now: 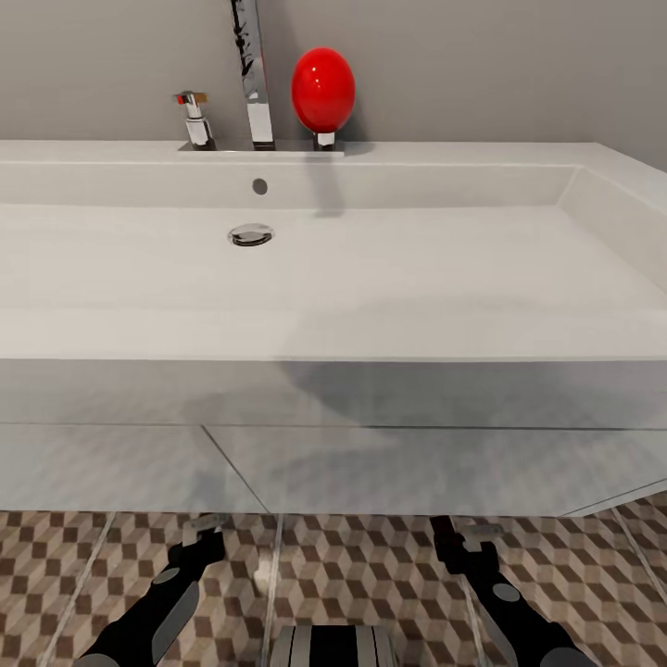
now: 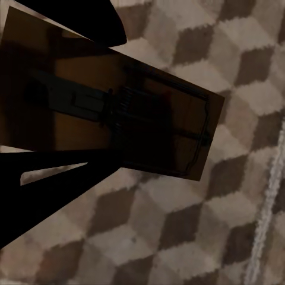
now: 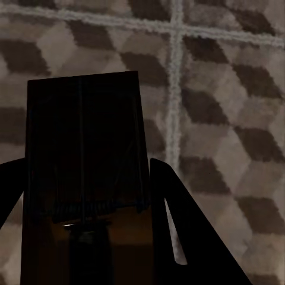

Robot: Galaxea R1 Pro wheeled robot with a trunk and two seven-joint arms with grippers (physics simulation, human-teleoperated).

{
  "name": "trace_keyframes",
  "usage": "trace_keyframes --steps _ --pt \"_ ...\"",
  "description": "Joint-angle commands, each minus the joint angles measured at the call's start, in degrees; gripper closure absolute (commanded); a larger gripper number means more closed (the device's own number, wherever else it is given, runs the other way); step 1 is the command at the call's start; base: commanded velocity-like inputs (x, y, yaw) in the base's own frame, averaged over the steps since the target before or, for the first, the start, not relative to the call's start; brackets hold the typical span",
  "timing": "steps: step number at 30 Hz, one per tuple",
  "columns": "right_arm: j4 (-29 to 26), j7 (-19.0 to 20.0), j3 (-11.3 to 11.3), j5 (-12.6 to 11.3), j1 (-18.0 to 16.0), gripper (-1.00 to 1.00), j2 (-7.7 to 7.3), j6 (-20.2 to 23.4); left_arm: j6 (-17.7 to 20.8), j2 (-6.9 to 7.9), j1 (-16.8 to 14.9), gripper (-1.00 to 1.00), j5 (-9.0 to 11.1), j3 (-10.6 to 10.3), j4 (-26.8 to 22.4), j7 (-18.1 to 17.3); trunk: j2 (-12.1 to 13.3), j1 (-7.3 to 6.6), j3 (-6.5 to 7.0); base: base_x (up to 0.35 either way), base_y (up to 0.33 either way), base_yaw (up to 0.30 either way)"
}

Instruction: Take the four mousetraps from the cabinet in the bathroom and place them on the bathroom floor. Make sure all four end up on the same floor surface, and ensure that at least two of them are either under or directly next to the same bathroom sink.

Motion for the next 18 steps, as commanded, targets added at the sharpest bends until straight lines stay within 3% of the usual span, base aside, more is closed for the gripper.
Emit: trace_keyframes --steps 1,18 --pt "0.0 0.0 0.1 0.0 0.0 1.00 -0.02 -0.2 0.0 0.03 0.0 1.00 0.5 -0.5 -0.1 0.5 0.0 -0.01 -0.04 0.000 0.000 0.000" --pt "0.2 0.0 0.3 0.3 0.0 1.00 -0.02 -0.2 0.0 -0.28 0.0 1.00 0.5 -0.6 -0.1 0.6 0.0 -0.01 -0.04 0.000 0.000 0.000"
